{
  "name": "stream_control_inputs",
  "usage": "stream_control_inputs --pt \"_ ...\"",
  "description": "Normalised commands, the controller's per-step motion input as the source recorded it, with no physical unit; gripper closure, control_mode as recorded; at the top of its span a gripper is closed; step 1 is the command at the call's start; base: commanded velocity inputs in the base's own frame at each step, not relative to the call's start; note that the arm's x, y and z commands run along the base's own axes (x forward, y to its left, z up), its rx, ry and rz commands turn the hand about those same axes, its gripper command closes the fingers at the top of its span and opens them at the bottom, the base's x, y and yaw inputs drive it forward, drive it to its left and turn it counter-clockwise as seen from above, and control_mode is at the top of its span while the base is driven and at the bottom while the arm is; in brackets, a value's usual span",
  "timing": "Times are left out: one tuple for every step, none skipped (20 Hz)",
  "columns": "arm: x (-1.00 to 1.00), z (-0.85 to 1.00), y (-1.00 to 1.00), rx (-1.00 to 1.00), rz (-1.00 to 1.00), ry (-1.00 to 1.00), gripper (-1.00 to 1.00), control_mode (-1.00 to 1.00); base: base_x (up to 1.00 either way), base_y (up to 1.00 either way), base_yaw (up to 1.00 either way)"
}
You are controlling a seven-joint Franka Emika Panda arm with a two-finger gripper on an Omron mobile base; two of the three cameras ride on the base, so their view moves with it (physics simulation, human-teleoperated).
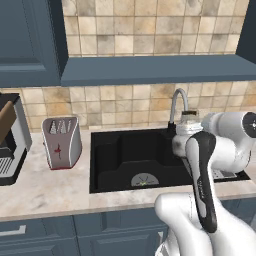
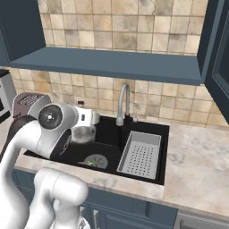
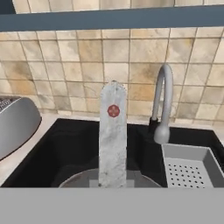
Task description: Open the cabinet, pick the kettle from the cabinet, and place it in the sink.
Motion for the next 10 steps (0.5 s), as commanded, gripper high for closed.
stream_control_inputs --pt "0.08 0.0 0.43 0.0 -0.18 0.12 1.0 -1.0 0.0 0.0 0.0" --pt "0.09 0.0 0.44 0.0 -0.21 0.2 1.0 -1.0 0.0 0.0 0.0" --pt "0.11 0.0 0.43 0.0 -0.2 0.23 1.0 -1.0 0.0 0.0 0.0" --pt "0.1 0.0 0.44 0.04 -0.18 0.17 1.0 -1.0 0.0 0.0 0.0" --pt "0.11 0.0 0.43 0.06 -0.17 0.12 1.0 -1.0 0.0 0.0 0.0" --pt "0.12 -0.02 0.44 0.07 -0.16 0.05 1.0 -1.0 0.0 0.0 0.0" --pt "0.12 -0.04 0.46 0.05 -0.17 0.03 1.0 -1.0 0.0 0.0 0.0" --pt "0.14 -0.05 0.48 0.03 -0.18 0.03 1.0 -1.0 0.0 0.0 0.0" --pt "0.16 -0.09 0.51 0.02 -0.21 0.03 1.0 -1.0 0.0 0.0 0.0" --pt "0.16 -0.09 0.49 0.04 -0.22 0.01 1.0 -1.0 0.0 0.0 0.0"
